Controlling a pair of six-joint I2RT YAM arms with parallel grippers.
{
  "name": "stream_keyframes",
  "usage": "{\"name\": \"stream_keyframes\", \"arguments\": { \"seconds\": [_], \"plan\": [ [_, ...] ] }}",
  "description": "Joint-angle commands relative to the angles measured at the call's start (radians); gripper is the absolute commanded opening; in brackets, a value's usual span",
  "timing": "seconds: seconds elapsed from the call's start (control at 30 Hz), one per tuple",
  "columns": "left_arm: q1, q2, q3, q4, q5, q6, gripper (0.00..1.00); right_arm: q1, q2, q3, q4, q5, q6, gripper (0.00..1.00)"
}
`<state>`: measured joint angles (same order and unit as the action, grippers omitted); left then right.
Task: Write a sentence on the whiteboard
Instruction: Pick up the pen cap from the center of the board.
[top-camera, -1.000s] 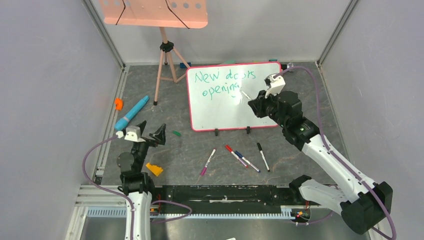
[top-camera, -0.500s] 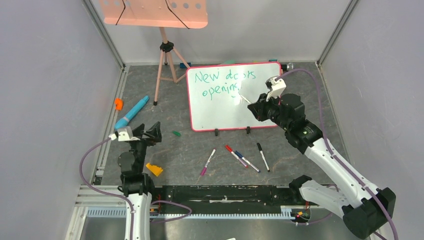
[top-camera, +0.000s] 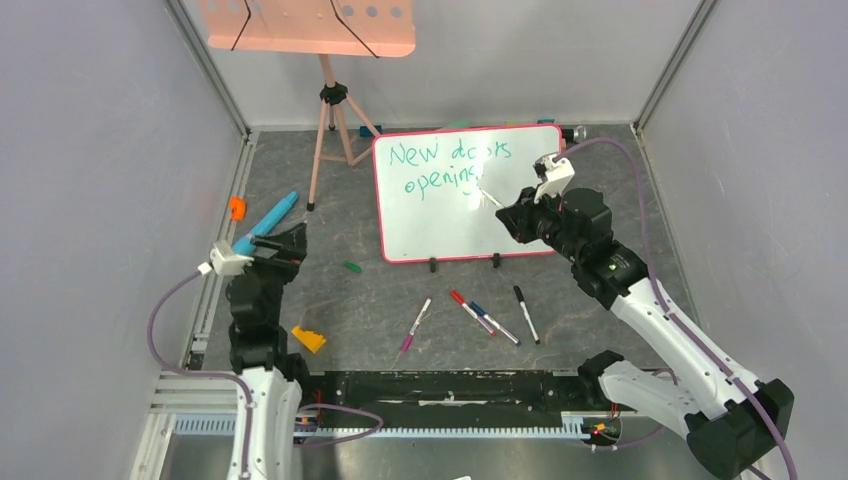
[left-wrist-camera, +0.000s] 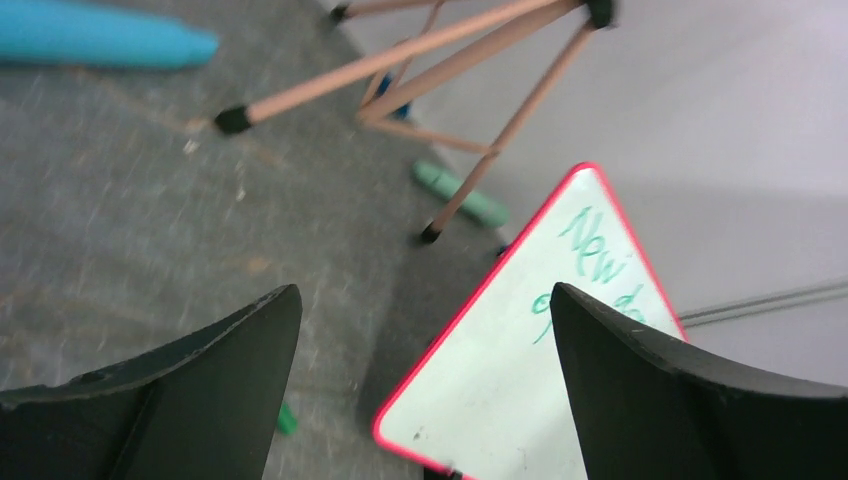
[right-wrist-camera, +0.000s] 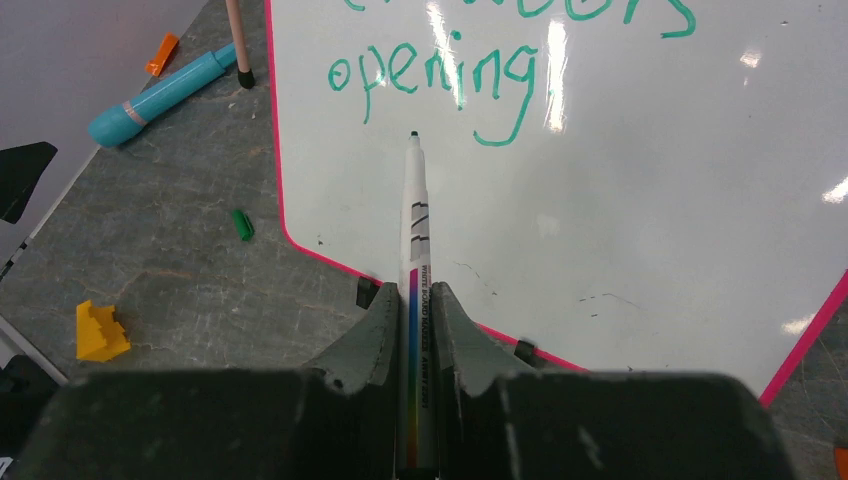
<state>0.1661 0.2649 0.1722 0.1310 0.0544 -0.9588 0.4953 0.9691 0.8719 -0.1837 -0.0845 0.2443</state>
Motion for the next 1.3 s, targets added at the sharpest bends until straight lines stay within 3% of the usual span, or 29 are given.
{"name": "stream_keyframes", "arguments": {
  "seconds": [0.0, 0.07, 0.17, 0.43, 0.57, 0.7, 0.8, 1.13, 1.27],
  "plan": [
    [-0.003, 0.24, 0.294, -0.399, -0.021, -0.004, 1.0, -0.003, -0.025, 0.049, 0.015, -0.001, 0.01, 0.0],
    [-0.014, 0.331, 0.395, -0.506, -0.031, 0.044, 1.0, -0.003, -0.029, 0.044, 0.016, 0.005, 0.011, 0.0],
    [-0.06, 0.461, 0.533, -0.677, -0.153, 0.053, 1.0, -0.004, -0.034, 0.033, 0.024, 0.006, 0.016, 0.0],
    [-0.363, 0.725, 0.688, -0.874, -0.449, -0.188, 1.0, -0.003, -0.031, 0.022, 0.014, 0.028, 0.004, 0.0],
    [-0.43, 0.899, 0.766, -0.968, -0.469, -0.32, 0.95, -0.003, -0.039, 0.024, 0.001, 0.052, -0.018, 0.0],
    [-0.455, 1.056, 0.844, -1.051, -0.489, -0.357, 0.88, -0.003, -0.043, 0.027, -0.009, 0.068, -0.033, 0.0],
    [-0.461, 1.094, 0.831, -1.014, -0.481, -0.398, 0.83, -0.002, -0.043, 0.021, -0.009, 0.062, -0.033, 0.0],
    [-0.468, 1.258, 0.814, -0.914, -0.377, -0.442, 0.82, -0.003, -0.063, -0.004, -0.005, 0.065, -0.026, 0.0],
    [-0.481, 1.319, 0.816, -0.901, -0.363, -0.471, 0.77, -0.003, -0.064, -0.007, -0.004, 0.069, -0.026, 0.0]
  ]
}}
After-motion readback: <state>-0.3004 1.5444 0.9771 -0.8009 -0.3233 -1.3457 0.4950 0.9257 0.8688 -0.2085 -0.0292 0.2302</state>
